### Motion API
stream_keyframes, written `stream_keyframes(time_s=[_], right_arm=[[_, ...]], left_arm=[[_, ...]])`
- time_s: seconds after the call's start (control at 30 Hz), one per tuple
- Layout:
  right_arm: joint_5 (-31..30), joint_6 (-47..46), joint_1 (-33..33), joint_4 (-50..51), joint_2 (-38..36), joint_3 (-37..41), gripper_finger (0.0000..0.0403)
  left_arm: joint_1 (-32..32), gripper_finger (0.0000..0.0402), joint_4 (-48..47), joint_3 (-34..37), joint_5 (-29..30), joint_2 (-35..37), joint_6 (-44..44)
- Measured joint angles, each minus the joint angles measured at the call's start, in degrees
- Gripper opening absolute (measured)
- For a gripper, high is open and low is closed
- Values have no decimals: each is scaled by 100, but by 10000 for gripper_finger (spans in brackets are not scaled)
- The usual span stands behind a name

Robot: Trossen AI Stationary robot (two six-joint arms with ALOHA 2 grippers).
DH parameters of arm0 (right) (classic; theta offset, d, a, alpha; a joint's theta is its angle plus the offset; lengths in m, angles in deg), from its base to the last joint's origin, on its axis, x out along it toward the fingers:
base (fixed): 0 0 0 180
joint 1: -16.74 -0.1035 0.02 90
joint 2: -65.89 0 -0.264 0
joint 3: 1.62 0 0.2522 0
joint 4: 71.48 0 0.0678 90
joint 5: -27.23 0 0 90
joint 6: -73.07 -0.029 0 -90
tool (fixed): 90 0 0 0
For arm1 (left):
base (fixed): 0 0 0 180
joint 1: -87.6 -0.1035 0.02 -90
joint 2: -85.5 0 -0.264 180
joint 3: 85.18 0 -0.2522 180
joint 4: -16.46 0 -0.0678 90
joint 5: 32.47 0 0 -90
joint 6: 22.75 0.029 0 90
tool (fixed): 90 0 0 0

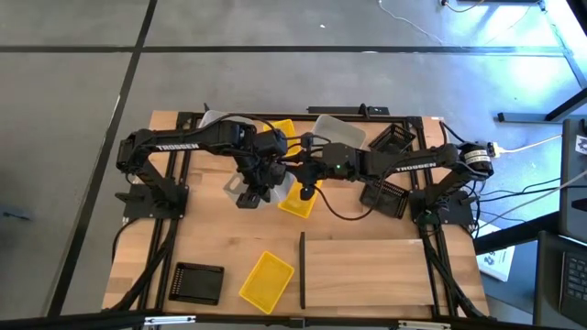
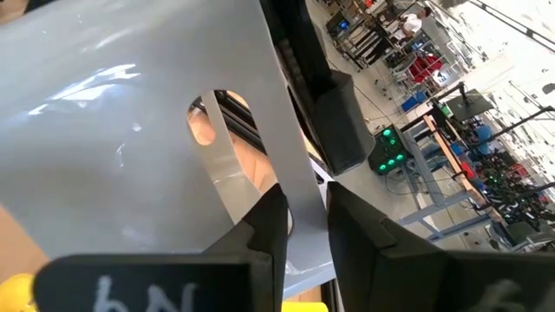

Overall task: Stack baskets on shelf by color
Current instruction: Put the bottom left gray bin on the shelf

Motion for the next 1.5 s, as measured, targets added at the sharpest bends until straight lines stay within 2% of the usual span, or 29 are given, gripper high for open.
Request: stream_keyframes(time_s=[0.23,0.6,1.23,1.5], right_arm=[[-10,2,0,-7,0,0,64],[-251,105,-4,2,2,4,63],[-358,244,-15,39,7,4,47],[-367,260,-17,35,7,4,46]], left_arm=[[0,7,210,0,25,2,-36],[-4,73,275,-2,286,4,-63],[-17,71,-231,-9,306,4,-856],[-15,71,-999,-9,422,4,-1793]])
